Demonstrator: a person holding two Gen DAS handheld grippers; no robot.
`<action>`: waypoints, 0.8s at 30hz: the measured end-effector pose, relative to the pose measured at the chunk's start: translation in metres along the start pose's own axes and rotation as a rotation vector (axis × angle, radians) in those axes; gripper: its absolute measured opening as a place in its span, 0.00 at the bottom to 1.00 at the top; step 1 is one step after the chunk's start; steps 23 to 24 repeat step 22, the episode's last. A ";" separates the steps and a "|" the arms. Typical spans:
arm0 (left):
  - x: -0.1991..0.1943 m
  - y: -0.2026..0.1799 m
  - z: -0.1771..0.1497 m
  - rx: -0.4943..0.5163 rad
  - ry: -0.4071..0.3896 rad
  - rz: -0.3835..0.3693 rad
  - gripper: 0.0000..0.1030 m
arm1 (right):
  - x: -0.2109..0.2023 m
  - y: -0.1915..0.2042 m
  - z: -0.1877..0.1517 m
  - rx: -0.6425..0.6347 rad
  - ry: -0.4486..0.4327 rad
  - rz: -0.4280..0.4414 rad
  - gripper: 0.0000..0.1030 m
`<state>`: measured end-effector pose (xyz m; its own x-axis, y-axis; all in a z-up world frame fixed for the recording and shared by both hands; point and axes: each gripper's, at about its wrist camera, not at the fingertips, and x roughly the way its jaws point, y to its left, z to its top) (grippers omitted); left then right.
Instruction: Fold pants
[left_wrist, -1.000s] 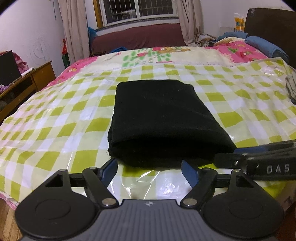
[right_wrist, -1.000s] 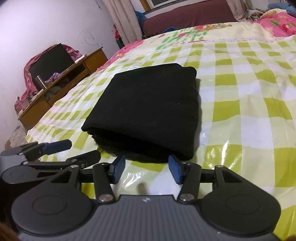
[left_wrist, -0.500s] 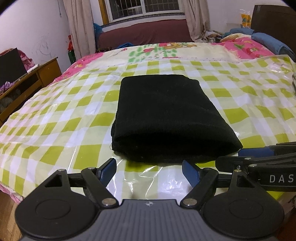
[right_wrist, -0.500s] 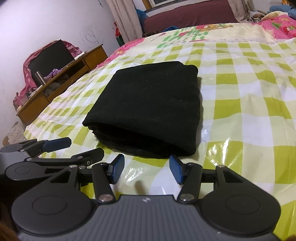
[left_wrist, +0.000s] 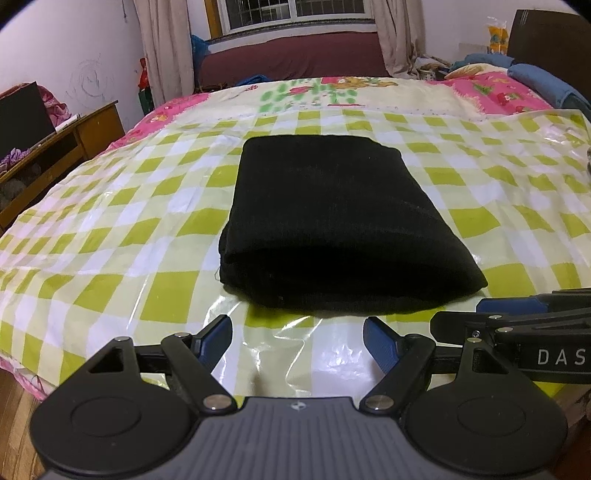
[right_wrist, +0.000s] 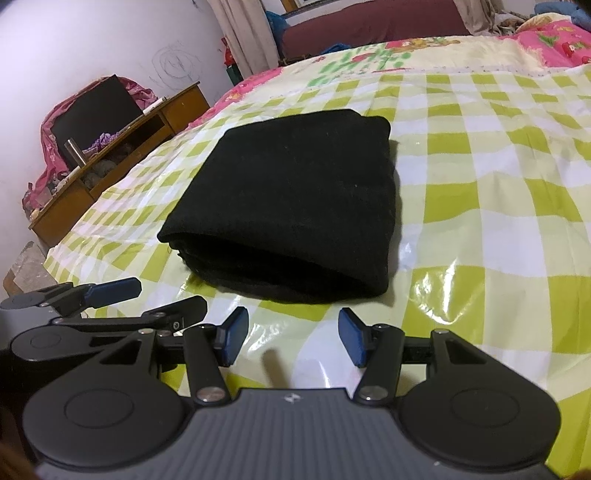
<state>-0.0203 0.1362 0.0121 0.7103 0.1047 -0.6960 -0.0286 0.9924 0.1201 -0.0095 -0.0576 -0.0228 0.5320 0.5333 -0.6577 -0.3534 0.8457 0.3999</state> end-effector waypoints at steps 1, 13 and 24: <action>0.001 0.000 -0.001 0.000 0.004 0.000 0.88 | 0.000 0.000 -0.001 -0.001 0.003 -0.002 0.54; 0.002 0.000 -0.004 0.000 0.007 0.000 0.88 | 0.001 0.000 -0.003 0.000 0.014 -0.010 0.54; -0.002 -0.002 -0.005 0.008 -0.023 0.002 0.89 | -0.001 -0.003 -0.004 0.020 -0.003 -0.020 0.55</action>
